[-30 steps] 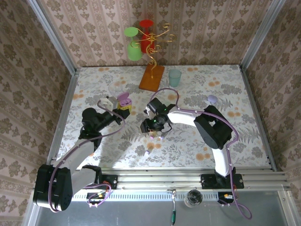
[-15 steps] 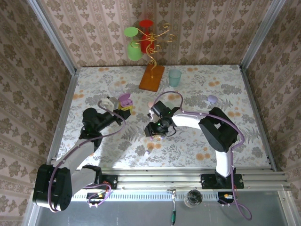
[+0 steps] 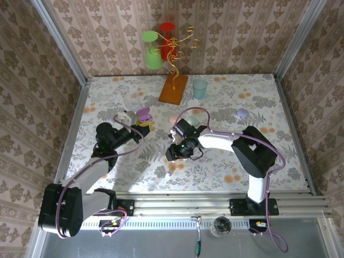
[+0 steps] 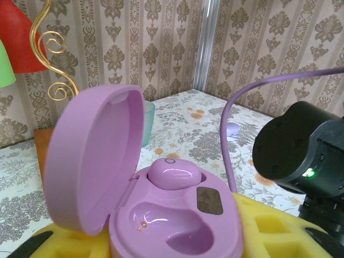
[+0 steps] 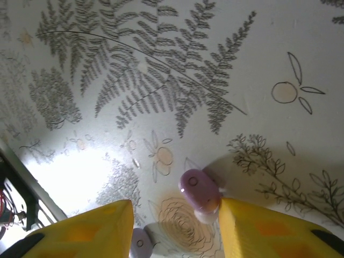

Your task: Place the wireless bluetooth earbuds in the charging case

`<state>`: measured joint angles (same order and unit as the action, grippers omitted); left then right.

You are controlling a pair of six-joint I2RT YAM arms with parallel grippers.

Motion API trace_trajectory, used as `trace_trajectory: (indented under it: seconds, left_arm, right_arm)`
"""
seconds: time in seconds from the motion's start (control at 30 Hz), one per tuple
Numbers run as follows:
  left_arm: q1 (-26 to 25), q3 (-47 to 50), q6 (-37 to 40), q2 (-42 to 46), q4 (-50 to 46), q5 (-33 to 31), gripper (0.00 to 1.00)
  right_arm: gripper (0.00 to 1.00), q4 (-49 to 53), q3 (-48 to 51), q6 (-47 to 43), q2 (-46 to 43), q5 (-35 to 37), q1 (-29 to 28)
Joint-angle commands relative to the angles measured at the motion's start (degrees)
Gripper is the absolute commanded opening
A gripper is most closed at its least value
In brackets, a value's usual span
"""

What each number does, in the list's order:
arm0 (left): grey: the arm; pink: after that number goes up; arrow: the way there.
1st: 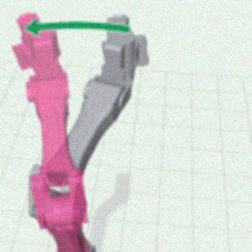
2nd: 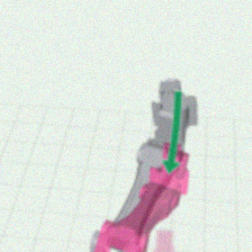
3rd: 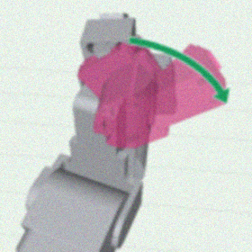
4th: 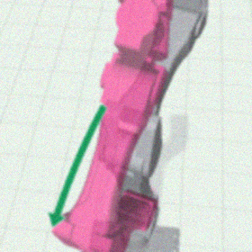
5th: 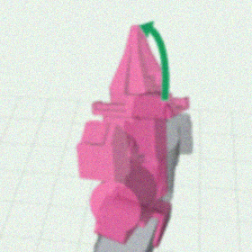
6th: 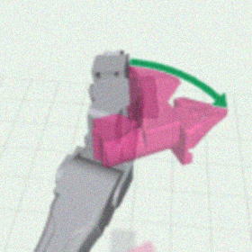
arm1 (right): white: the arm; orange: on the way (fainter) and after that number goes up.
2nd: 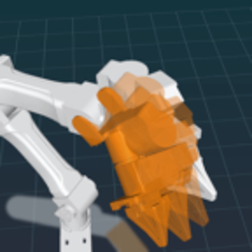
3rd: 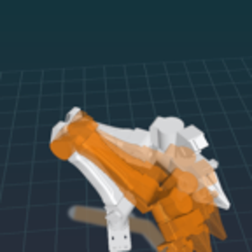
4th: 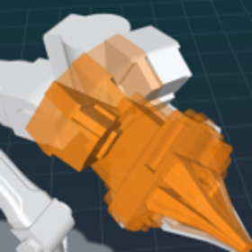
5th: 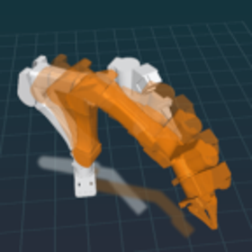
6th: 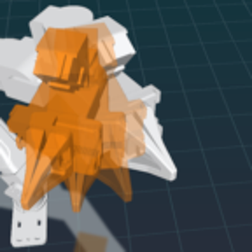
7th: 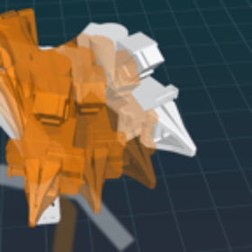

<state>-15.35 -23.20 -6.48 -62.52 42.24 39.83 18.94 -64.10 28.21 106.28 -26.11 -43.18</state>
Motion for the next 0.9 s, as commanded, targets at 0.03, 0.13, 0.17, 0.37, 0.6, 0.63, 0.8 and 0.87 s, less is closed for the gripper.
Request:
trace_trajectory:
  seconds: [0.03, 0.13, 0.17, 0.37, 0.6, 0.63, 0.8, 0.87]
  left_arm:
    - [-0.3, -0.68, 0.07, -0.1, 1.37, 1.53, 0.33]
    - [-0.47, -0.79, -0.05, -0.14, 1.36, 1.64, 0.33]
    - [-0.47, -0.79, -0.04, -0.14, 1.36, 1.74, 0.33]
    - [-0.55, -0.79, -0.2, -0.06, 1.33, 2.47, 0.33]
    - [-0.55, -0.66, 0.34, 0.29, 0.35, 2.66, 0.33]
    - [-0.55, -0.62, 0.49, 0.22, 0.26, 2.69, 0.33]
    - [-0.56, -0.53, 0.72, 0.04, 0.3, 2.09, 0.33]
    - [-0.55, -0.67, 0.69, -0.13, 0.4, 2.25, 0.33]
  right_arm:
    - [0.47, 2.93, -0.52, -2.22, -3.45, 2.6, -0.11]
    - [0.47, 2.69, -1.58, -2.64, -2.54, 2.9, 0.67]
    - [0.47, 2.71, -2.18, -3.02, -1.83, 2.75, 0.9]
    - [0.48, 4.09, -6.83, -7.84, 3.48, -0.31, 1.59]
    - [0.47, 5.75, -8.84, -10.99, 7.77, -3.37, 1.83]
    - [0.46, 5.71, -8.47, -10.98, 7.94, -3.84, 1.88]
    - [0.42, 5.11, -5.62, -11.43, 7.38, -7.5, 1.8]
    - [0.4, 4.78, -4.67, -11.56, 6.8, -7.3, 1.79]
